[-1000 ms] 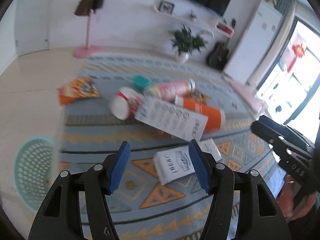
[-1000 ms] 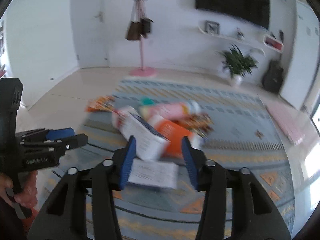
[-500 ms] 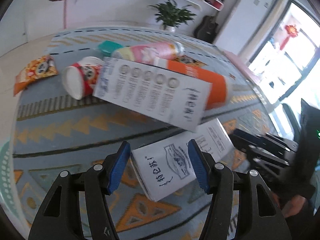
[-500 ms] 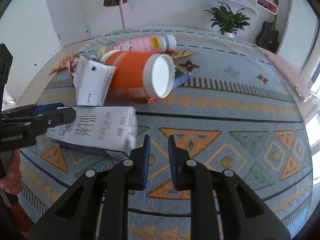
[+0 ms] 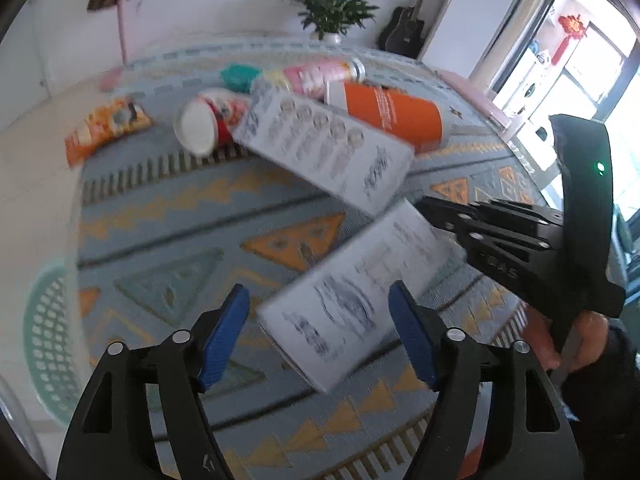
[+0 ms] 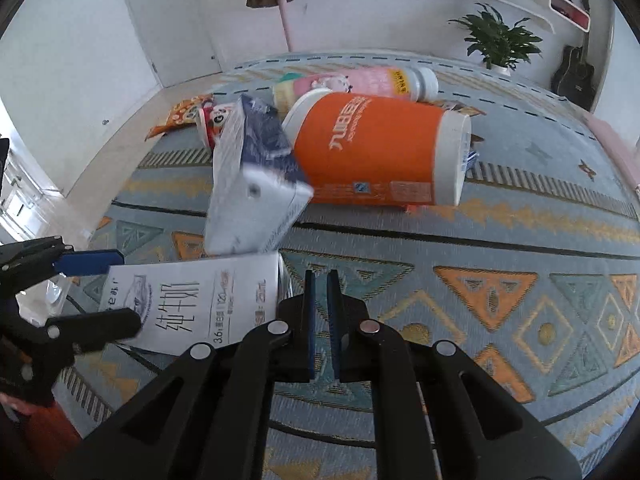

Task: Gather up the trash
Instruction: 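Grasp the white milk carton with the left gripper while the right gripper grasps the blue carton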

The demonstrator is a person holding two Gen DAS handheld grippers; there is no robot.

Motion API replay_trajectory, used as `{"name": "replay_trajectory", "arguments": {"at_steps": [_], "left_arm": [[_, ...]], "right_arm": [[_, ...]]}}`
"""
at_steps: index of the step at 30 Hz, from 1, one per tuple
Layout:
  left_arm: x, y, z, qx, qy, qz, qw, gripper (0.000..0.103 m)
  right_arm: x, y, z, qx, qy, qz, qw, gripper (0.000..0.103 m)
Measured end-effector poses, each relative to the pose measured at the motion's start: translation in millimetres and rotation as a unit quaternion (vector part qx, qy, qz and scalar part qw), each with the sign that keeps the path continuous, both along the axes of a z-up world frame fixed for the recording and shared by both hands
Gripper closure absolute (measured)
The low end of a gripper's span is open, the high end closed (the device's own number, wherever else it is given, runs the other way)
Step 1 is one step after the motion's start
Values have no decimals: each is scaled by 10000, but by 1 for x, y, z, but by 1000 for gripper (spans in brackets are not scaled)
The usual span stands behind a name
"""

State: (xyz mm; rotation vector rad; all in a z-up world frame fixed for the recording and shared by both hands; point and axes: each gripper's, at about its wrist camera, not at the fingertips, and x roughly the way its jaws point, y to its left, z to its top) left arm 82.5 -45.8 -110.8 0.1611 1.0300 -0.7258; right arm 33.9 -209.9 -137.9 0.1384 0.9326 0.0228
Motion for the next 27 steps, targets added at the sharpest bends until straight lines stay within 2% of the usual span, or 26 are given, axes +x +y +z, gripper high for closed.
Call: {"name": "replay_trajectory", "arguments": {"at_steps": [2,3,6,7,11,19,22,23,24,25,26,27], "left_arm": [[0,-9,5,43,-242,-84,9997,20],[-1,-16,6,73,-332,-224,9992,19],[-13,-41,-1,352,-453,-727,9957,19],[-19,-49,-5,553,-532,-860,9933,20],[-30,-59,-12,1012,-805,-998,9866,25],[-40,-37,-6,998,-778,-792,9888,38],[-46,-26,-2,797,-665,-760,9917,43],[-47,-21,0,690,-622,-757,9928,46],[-48,-15,2,561,-561,-743,9941,54],[-49,-10,4,433,-543,-743,9948,70],[-48,-2,10,159,-458,-740,9961,79],[-46,4,13,41,-396,-686,9968,83]], "right_arm": [[-5,-11,5,-37,-59,-86,9999,97],[-8,-18,8,-24,-78,-150,9999,97],[-15,-38,15,-8,-144,-349,9993,97],[-17,-42,17,0,-161,-373,9992,97],[-17,-48,25,61,-270,-369,9989,96],[1,-12,34,308,-354,159,9988,96],[11,0,36,494,-346,298,9977,96],[13,3,36,542,-333,325,9974,96],[17,6,34,656,-291,372,9967,94],[19,8,33,740,-261,406,9961,91],[22,11,32,807,-234,433,9955,88],[25,14,31,819,-214,441,9954,81]]}}
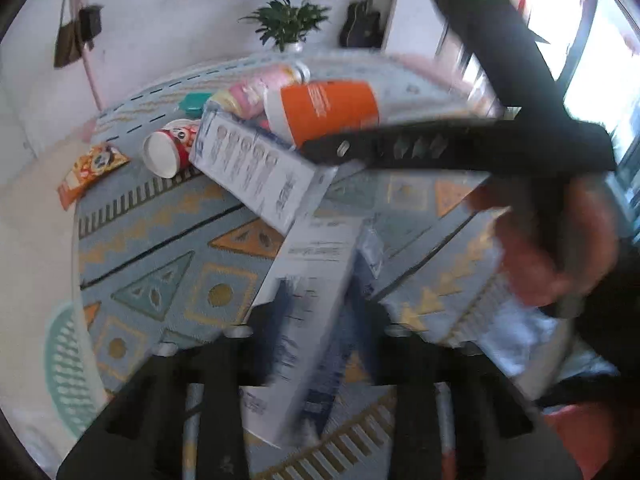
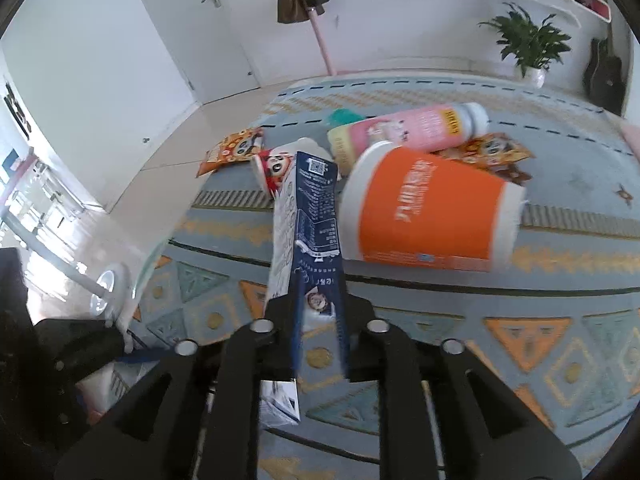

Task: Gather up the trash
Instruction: 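Grasp the white milk carton with the left gripper while the right gripper grasps the blue carton, then hold the white carton in the left gripper while the right gripper grasps another white carton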

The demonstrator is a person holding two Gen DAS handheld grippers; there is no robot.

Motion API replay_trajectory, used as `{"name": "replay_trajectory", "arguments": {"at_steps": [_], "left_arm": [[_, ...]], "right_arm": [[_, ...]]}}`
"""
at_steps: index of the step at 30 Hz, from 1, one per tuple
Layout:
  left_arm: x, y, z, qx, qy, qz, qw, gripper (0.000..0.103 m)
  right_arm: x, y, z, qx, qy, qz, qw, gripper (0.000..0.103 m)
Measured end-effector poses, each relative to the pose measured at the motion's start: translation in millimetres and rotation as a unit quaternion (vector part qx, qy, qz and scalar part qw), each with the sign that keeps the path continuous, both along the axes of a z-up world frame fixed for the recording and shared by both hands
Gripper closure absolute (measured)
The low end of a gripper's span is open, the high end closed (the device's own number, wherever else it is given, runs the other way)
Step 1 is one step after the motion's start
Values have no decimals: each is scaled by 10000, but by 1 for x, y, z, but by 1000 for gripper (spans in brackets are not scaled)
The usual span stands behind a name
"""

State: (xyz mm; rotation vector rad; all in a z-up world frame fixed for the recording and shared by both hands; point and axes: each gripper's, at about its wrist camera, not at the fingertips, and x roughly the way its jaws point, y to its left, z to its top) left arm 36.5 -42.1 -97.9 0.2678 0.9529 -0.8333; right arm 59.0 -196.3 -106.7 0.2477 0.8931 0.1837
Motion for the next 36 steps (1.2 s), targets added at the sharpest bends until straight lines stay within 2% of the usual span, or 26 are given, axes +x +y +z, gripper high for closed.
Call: {"name": "replay_trajectory", "arguments": {"at_steps": [1,4,7,9,11,12,14,17,21,25,27,29,31,33,36], "left_arm": [[4,7,1,-87,91,60,9999,84],[12,21,0,-293,308,142,9990,83],[9,20,-3,-255,316,50,9992,78],[4,10,-8,-13,196,-67,9998,63],[2,2,-13,180,17,-37,9998,56],[2,-3,-16,276,-64,-52,9996,47],[5,-6,-20,331,-49,11,9994,39],[6,-9,-22,389,-36,62,9992,34],[4,-15,-30,783,-107,169,9967,36],[1,-1,-18,453,49,67,9989,31],[4,1,-22,569,51,179,9982,30],[8,0,-32,678,288,184,9971,30],[8,-5,-40,834,396,192,9955,41],[3,-11,-42,996,270,145,9946,42],[-6,-10,-33,874,163,65,9960,42]], "right_arm": [[2,3,-1,-9,9,4,10000,74],[8,8,-3,7,45,-5,10000,63],[10,5,-5,116,64,-73,9999,60],[8,2,-4,135,53,-124,9998,60],[7,-1,-2,162,36,-159,9997,60],[5,-4,0,159,17,-176,9997,60],[1,-8,3,150,-10,-201,9997,60],[-1,-9,6,101,-18,-155,9998,60],[-2,-8,9,73,-53,-96,9999,60],[-2,-4,11,63,-80,-64,9999,59],[0,0,10,30,-61,-21,10000,59],[4,5,10,-2,-44,32,10000,59],[6,11,12,-20,-56,96,9999,59],[9,18,13,-83,-49,162,9998,57],[16,28,13,-192,-1,260,9995,54]]}}
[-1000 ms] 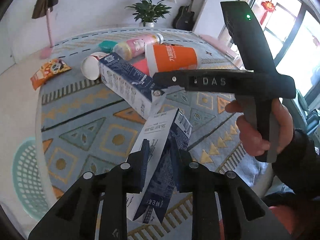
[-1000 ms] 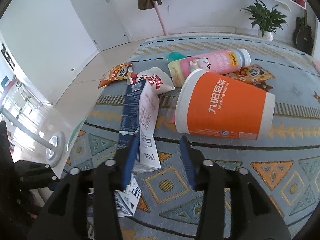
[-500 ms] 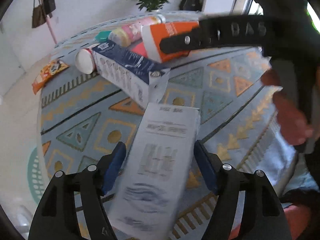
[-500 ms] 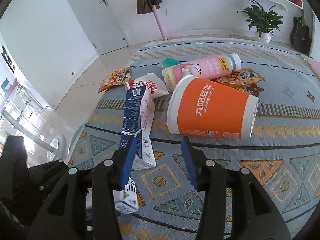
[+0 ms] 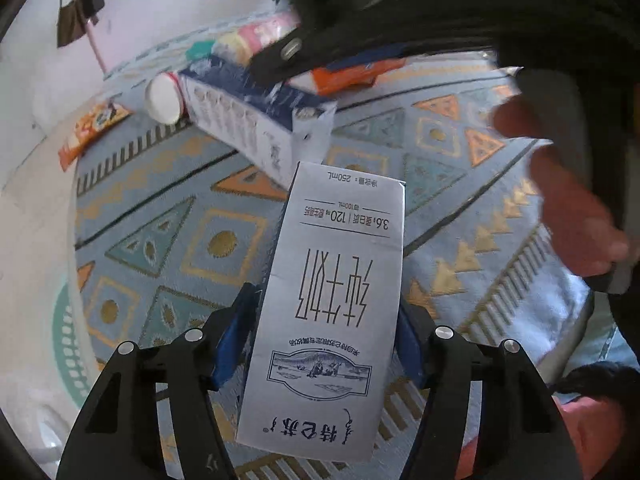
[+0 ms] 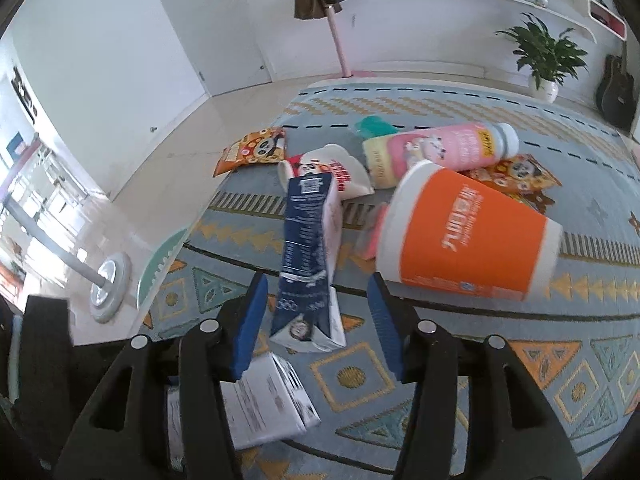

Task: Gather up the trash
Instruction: 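Hold the white carton in the left gripper while the right gripper grasps another white carton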

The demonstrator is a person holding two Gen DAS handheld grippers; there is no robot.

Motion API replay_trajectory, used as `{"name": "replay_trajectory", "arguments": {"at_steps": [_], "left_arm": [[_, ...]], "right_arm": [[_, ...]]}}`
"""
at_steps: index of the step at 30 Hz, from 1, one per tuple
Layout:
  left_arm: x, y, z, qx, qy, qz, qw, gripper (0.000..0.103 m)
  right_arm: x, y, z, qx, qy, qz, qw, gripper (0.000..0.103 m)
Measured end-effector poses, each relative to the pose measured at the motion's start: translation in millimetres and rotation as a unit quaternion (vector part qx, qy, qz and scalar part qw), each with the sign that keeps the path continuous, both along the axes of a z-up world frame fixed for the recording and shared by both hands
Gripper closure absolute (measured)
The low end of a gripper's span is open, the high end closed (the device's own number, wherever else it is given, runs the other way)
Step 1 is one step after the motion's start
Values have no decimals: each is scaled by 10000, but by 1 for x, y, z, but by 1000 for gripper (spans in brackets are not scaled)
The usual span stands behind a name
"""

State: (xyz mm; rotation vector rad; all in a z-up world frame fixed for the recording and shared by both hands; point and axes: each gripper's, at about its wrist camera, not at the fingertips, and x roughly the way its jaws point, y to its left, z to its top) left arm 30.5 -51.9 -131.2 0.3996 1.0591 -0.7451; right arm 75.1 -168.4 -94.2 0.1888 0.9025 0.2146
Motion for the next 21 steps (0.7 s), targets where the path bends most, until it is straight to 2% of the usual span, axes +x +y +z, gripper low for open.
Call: {"name": "replay_trajectory", "arguments": {"at_steps": [3,5,10,11,12,15,19,21], "left_arm": [[-7,15,9,-113,-58,15,9999,42],[-8,30,12,-191,-20,99,9998,42],[15,77,12,-430,188,801,9957,42],[23,90,13,-510,239,1072,9926,42],[31,99,15,-595,271,1270,9897,42],[42,112,24,-861,205,1652,9823,42],[38,98,28,-755,-5,1718,9822,42],[40,88,26,-676,-61,1783,9816,42]], "right_arm": [[13,6,-4,-111,149,-45,9998,54],[22,8,-7,-8,240,-29,9997,54],[44,19,-23,81,620,-9,9980,54],[47,22,-28,46,740,-36,9972,58],[47,24,-31,31,797,-50,9968,76],[34,26,-30,261,810,71,9963,76],[0,20,-29,953,1037,431,9891,76],[-12,11,-39,935,1235,385,9872,75]]}}
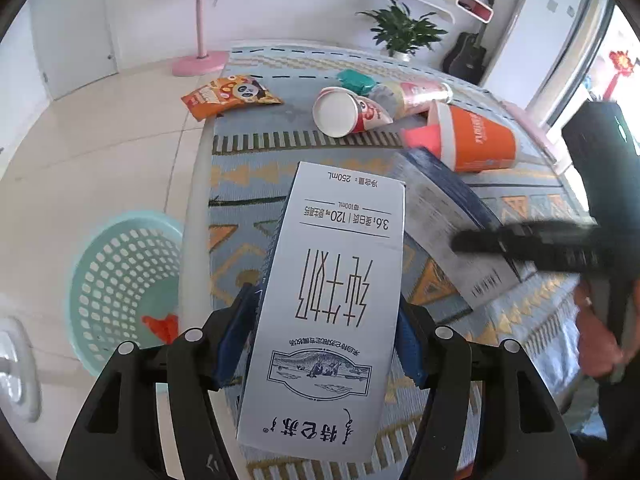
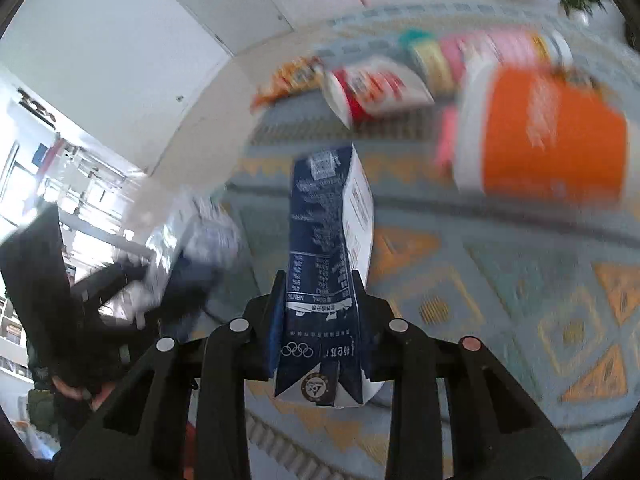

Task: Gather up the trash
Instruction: 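Hold the white carton in the left gripper while the right gripper grasps another white carton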

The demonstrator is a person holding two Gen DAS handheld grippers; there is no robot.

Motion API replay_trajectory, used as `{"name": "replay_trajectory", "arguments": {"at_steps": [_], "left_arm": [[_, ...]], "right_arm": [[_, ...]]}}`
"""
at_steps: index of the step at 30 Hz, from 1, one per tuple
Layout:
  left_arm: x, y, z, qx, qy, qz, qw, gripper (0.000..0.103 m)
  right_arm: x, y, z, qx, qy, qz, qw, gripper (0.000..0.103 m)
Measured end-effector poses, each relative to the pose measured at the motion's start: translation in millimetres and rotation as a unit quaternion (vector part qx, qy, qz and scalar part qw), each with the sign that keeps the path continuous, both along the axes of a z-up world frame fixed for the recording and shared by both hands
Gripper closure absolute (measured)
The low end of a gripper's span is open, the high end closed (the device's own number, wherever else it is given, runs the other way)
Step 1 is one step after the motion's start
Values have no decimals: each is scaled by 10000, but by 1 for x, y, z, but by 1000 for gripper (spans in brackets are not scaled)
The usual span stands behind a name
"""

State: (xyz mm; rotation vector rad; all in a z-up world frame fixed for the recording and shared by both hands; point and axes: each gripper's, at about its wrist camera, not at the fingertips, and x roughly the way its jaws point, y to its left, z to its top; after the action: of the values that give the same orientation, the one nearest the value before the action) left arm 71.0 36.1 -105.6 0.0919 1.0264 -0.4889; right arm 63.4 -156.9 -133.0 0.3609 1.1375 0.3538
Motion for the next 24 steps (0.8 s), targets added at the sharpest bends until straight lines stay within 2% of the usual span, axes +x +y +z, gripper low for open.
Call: {"name": "replay_trajectory", "arguments": {"at_steps": [2,3,4,7,9,10,12,15,18,24], "left_arm": [[4,-2,-1,-29,13,56,10000,42],[5,-2,0,-39,-1,75,10000,42],[6,-2,0,-54,-30,96,9999,42],[14,1,-1,-168,-57,195,9997,42],[15,3,-1,-190,-82,243,9995,42],[16,4,-1,-193,-93,275,9994,42],[16,5,0,-153,-139,332,9992,42],[16,8,0,-173,-153,385,9990,42],[16,12,1,-137,-200,452,9987,42],[19,16,3,-179,-221,536,9982,42]], "right_arm": [[-8,-8,-4,-201,-18,-95,9998,72],[-13,-15,-3,-420,-59,-243,9988,68],[-17,-20,-2,-663,-102,-372,9971,59],[-28,-29,9,-1243,-374,-642,9895,55],[-33,-23,16,-1649,-547,-601,9830,52],[-33,-20,18,-1738,-603,-526,9815,46],[-32,-7,19,-1944,-694,-368,9778,43],[-20,9,12,-2138,-672,-291,9741,42],[-12,22,5,-2591,-747,-394,9621,42],[-3,18,5,-2733,-737,-565,9574,41]]}}
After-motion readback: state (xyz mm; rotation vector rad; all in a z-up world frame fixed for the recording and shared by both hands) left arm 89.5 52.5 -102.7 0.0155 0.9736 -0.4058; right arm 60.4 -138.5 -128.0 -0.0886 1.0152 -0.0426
